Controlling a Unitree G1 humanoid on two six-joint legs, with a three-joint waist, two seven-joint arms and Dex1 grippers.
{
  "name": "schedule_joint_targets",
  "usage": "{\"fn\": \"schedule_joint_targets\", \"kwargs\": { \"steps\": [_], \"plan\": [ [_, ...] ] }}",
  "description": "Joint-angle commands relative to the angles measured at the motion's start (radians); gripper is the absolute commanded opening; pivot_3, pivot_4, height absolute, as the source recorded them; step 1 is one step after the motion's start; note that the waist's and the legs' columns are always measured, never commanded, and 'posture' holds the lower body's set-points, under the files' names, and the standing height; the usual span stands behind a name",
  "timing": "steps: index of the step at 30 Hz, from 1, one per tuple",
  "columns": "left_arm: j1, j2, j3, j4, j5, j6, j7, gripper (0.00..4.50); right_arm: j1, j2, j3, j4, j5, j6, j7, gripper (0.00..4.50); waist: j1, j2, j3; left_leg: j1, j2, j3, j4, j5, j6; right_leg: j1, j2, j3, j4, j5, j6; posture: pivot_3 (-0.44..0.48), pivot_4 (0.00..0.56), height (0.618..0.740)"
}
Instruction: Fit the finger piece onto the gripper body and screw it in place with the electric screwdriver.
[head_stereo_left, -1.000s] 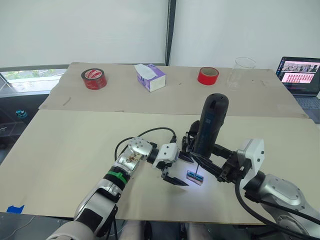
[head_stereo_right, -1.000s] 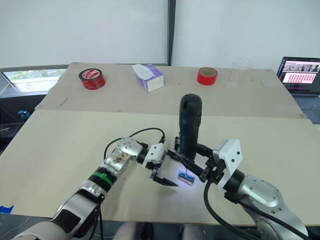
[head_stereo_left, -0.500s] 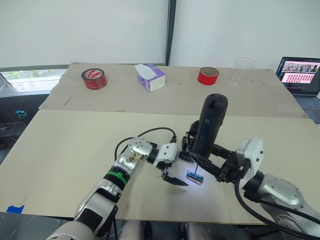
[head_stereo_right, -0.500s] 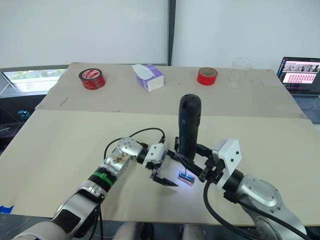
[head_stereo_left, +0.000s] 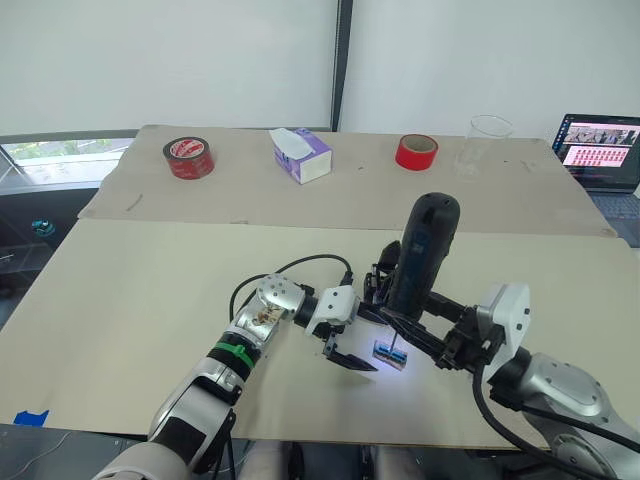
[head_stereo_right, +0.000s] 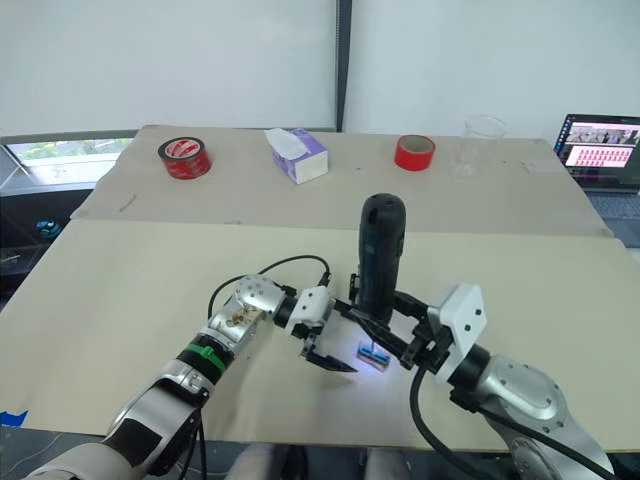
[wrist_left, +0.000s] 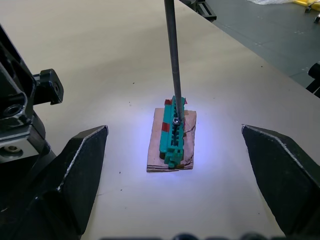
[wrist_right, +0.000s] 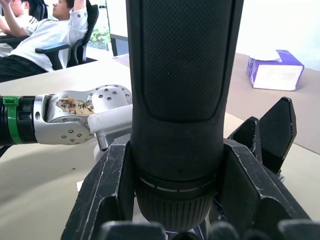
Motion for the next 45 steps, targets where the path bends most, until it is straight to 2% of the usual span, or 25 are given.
{"fn": "schedule_joint_targets", "kwargs": {
  "steps": [1,32,39,45],
  "plan": [
    [-0.028,-0.008,0.015,-0.01,-0.018,-0.007,0.001,4.5,0.0,0.009,-0.004,-0.004,-0.017,-0.041,0.006,1.9,0.0,0.0,0.0,0.0,0.0,0.0,0.0,0.0,0.0,0.0,0.0,0.0,0.0,0.0,0.0,0.0,0.15,0.74],
    [-0.021,-0.01,0.021,-0.02,-0.016,-0.008,0.005,4.5,-0.049,-0.01,-0.014,-0.004,0.012,0.012,-0.007,1.9,0.0,0.0,0.0,0.0,0.0,0.0,0.0,0.0,0.0,0.0,0.0,0.0,0.0,0.0,0.0,0.0,0.15,0.74],
    [-0.013,-0.009,0.022,-0.03,-0.019,0.001,0.006,4.5,-0.059,-0.013,-0.006,-0.047,0.003,0.005,-0.017,1.9,0.0,0.0,0.0,0.0,0.0,0.0,0.0,0.0,0.0,0.0,0.0,0.0,0.0,0.0,0.0,0.0,0.15,0.74],
    [0.022,0.029,0.048,-0.078,-0.038,0.042,0.02,4.5,-0.082,-0.048,-0.073,-0.149,0.121,0.084,-0.081,1.9,-0.003,0.0,0.0,0.0,0.0,0.0,0.0,0.0,0.0,0.0,0.0,0.0,0.0,0.0,0.0,0.0,0.15,0.74]
  ]
}}
